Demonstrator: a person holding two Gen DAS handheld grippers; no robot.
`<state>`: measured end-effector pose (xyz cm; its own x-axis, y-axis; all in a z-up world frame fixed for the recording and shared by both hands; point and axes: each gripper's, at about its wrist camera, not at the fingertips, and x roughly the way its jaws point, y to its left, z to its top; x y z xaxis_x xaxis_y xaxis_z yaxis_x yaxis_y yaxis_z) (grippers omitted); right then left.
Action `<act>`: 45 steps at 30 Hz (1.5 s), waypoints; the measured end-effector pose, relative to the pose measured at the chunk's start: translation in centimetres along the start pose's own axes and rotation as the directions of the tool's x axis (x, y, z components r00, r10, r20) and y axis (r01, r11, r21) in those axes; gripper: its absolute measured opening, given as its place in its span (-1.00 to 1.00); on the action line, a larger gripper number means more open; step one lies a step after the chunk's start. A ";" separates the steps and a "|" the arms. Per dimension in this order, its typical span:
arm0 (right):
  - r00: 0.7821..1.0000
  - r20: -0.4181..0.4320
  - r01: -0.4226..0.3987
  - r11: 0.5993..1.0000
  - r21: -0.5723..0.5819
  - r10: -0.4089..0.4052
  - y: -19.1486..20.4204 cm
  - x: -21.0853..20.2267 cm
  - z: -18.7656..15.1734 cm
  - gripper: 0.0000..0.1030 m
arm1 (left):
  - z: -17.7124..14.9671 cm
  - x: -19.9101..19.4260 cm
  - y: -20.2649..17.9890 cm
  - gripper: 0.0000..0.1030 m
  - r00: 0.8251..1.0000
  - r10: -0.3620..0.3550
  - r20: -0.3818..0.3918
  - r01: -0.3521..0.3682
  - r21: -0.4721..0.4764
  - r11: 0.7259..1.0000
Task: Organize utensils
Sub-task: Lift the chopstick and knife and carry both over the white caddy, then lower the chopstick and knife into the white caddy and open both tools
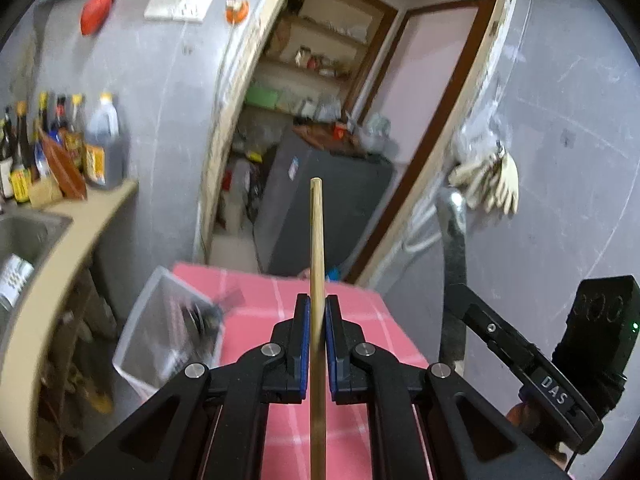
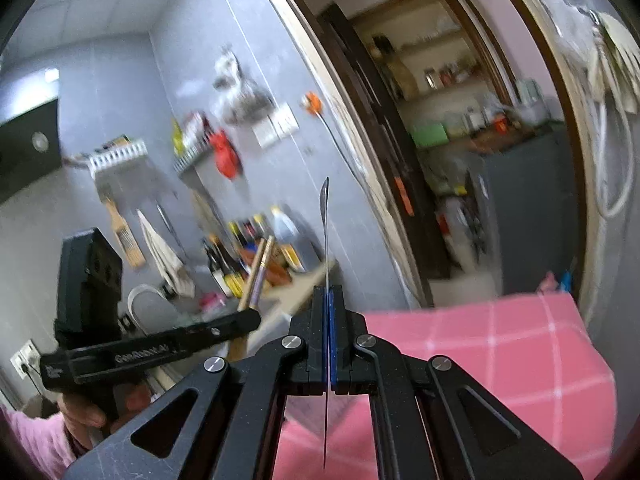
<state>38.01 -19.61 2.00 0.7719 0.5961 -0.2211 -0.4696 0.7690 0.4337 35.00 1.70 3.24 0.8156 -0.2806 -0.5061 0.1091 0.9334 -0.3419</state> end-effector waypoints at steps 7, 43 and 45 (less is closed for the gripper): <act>0.990 0.093 -0.103 0.995 -0.017 0.104 3.2 2.4 2.0 -0.97 | 3.1 -1.1 1.2 -0.86 0.994 0.055 0.095 -0.056 0.008 0.998; 0.942 0.084 -0.330 0.943 0.044 0.326 1.3 18.2 -9.3 -0.97 | 0.8 1.7 10.2 -0.86 0.868 0.226 0.442 -0.209 -0.088 0.974; 0.942 0.075 -0.330 0.944 0.031 0.327 1.4 18.3 -9.5 -0.97 | 0.3 1.7 10.2 -0.86 0.861 0.238 0.449 -0.222 -0.090 0.971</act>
<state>47.40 -5.46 -9.72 0.6060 0.7954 -0.0012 -0.6841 0.5220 0.5095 37.65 10.83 -0.85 0.9835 0.0812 -0.1619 -0.1262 0.9485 -0.2904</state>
